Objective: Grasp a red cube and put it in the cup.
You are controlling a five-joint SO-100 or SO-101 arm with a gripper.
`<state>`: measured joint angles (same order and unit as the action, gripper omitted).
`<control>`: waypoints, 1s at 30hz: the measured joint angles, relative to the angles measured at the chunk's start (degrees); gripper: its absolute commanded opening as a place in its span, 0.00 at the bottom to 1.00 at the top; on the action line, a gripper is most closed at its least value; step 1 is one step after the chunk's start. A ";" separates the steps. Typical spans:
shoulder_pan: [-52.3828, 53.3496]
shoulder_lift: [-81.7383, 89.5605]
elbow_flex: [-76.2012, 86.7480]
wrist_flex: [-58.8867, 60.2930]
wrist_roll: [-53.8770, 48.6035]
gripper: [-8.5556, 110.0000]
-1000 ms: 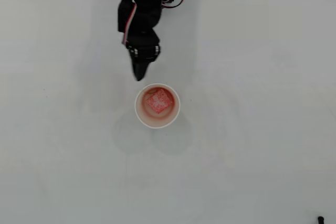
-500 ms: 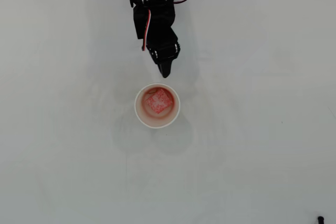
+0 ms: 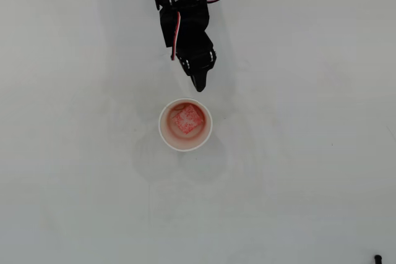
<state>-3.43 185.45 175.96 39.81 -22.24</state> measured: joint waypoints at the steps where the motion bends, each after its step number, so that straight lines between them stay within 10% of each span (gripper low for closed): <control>1: 0.44 0.00 0.00 0.62 0.00 0.07; 19: 2.20 0.00 -0.18 14.68 -1.05 0.07; 30: 2.20 0.00 0.26 0.09 -1.05 0.07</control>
<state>-1.23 185.45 176.22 39.90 -23.29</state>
